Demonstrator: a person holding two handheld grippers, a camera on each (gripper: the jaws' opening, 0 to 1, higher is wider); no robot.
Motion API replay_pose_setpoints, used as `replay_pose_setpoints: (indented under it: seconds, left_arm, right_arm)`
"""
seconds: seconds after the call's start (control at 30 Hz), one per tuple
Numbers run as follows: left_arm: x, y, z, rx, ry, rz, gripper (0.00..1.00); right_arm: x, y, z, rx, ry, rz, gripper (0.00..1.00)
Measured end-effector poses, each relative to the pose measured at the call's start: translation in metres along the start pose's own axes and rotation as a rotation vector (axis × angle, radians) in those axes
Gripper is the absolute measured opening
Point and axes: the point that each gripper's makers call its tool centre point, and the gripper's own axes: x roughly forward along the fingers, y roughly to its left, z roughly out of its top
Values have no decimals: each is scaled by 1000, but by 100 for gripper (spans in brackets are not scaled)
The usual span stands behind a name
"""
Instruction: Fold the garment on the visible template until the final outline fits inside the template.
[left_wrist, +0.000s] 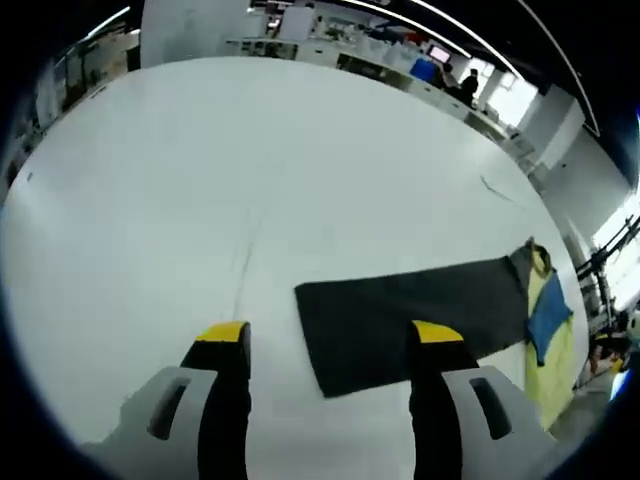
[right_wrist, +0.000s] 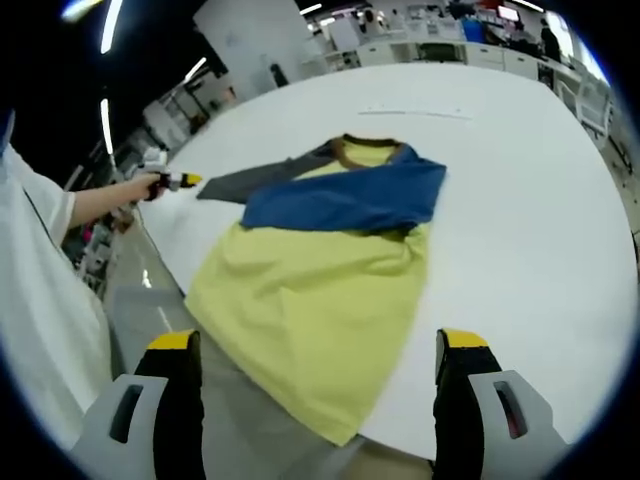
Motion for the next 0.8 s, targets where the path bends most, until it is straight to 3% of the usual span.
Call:
replay_pose_setpoints:
  seconds: [0.17, 0.3, 0.5, 0.8]
  left_arm:
    - [9, 1, 8, 91, 0, 10, 56]
    - [14, -1, 9, 221, 19, 23, 53]
    - [21, -7, 11, 238, 24, 4, 40]
    - [26, 5, 12, 254, 41, 36, 37]
  right_arm:
    - [1, -2, 0, 2, 5, -4, 96]
    - [3, -3, 1, 3, 7, -4, 96]
    - [5, -2, 0, 6, 14, 0, 96]
    - [7, -3, 1, 23, 3, 5, 95]
